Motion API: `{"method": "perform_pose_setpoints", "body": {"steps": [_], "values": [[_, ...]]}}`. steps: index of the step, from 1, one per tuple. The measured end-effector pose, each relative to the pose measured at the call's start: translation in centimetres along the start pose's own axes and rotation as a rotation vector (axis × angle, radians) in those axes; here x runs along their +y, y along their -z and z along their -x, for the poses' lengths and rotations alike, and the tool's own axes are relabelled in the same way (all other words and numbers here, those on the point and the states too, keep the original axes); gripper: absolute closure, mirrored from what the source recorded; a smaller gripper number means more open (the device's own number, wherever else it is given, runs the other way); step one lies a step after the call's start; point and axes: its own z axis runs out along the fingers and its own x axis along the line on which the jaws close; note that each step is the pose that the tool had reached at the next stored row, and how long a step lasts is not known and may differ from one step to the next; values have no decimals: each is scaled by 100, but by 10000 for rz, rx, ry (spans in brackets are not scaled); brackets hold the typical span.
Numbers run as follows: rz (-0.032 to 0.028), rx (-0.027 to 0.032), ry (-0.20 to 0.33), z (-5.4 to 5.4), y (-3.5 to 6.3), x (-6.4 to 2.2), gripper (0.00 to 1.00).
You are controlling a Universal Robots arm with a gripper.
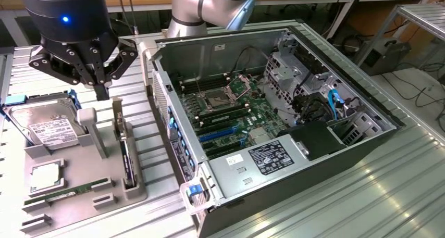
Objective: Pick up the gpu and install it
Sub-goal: 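Pick up the gpu and move the gpu toward the slot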
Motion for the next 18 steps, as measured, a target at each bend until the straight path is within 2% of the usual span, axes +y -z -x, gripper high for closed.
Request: {"method": "perform_pose_setpoints", "body": {"steps": [11,13,16,18], "values": [[1,0,2,1,-4,-13,89],[-1,10,-1,3,-11,-51,89],[-3,81,-4,12,-22,-158,89],[-5,102,-4,19,-39,-209,89]]}}
